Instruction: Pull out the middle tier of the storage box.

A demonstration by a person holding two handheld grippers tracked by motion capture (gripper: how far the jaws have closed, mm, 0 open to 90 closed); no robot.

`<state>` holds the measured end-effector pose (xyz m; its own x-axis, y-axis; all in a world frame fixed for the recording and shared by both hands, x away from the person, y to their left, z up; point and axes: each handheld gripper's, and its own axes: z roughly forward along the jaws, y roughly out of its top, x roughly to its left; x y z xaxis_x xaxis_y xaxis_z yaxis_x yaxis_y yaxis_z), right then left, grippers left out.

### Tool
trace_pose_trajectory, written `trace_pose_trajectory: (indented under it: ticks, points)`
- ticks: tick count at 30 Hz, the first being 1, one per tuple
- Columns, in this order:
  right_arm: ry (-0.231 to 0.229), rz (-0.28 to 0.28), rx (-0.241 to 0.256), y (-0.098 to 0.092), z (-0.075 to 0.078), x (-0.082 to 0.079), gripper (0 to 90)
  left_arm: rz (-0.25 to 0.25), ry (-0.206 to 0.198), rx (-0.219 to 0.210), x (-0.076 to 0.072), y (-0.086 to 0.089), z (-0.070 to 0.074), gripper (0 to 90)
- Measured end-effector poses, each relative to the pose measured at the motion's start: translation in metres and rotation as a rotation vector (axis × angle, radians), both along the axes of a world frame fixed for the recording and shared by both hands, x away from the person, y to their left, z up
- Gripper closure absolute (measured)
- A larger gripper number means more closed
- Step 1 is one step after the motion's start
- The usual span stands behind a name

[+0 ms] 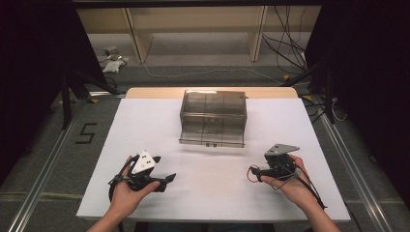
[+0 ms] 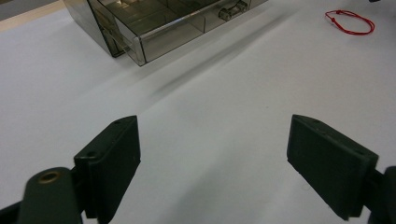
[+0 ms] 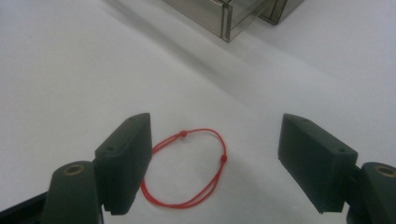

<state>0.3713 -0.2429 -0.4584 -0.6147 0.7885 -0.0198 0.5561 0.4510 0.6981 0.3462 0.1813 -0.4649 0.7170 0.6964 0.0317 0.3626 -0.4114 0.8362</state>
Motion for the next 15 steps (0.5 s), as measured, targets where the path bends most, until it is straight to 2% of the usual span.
trace_pose_trajectory:
  ticks: [15]
  points:
    - [0.008,-0.024,0.001,-0.0041,-0.0014,0.0016,26.7,0.003,0.003,-0.004,0.0006,0.0000,-0.0004,17.4]
